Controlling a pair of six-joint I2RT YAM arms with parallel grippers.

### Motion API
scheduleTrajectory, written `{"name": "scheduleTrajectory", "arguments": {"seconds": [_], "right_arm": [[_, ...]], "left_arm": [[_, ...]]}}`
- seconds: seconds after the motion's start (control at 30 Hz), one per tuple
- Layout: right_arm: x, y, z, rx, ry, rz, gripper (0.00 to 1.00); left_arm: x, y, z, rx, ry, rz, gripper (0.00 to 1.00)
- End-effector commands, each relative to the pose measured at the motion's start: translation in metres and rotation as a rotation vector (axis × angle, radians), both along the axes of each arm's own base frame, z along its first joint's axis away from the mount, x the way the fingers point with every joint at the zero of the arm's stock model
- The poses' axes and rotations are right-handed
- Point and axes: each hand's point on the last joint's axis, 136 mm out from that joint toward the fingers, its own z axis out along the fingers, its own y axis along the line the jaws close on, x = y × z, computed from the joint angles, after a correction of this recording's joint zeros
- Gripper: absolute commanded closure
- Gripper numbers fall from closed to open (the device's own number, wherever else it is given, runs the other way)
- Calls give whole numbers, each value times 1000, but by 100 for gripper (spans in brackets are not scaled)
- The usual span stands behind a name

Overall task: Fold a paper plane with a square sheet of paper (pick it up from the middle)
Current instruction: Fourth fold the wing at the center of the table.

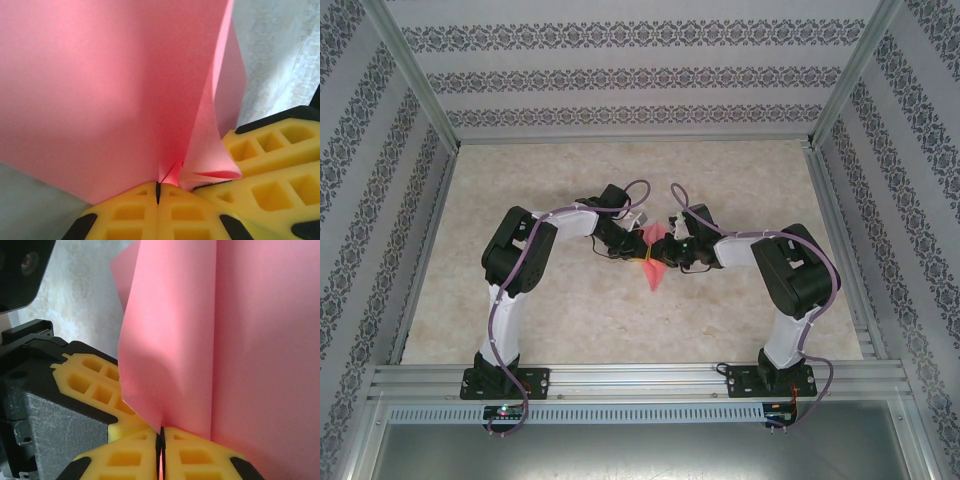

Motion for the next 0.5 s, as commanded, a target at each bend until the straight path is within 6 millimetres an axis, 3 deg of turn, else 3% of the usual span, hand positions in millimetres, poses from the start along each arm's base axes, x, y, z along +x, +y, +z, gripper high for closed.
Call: {"name": "scheduleTrajectory", "arguments": {"seconds": [0.0,0.17,0.47], "right_arm": [[-4,2,-4,49,24,0,85],[-1,3,-4,101,30,-22,80],[-2,0,-9,116,41,-32,77]], "left_arm": [[0,6,-12,16,23,28,100],[2,2,-7,-12,27,35,100],[16,-4,22,-73,-11,61,100]]}}
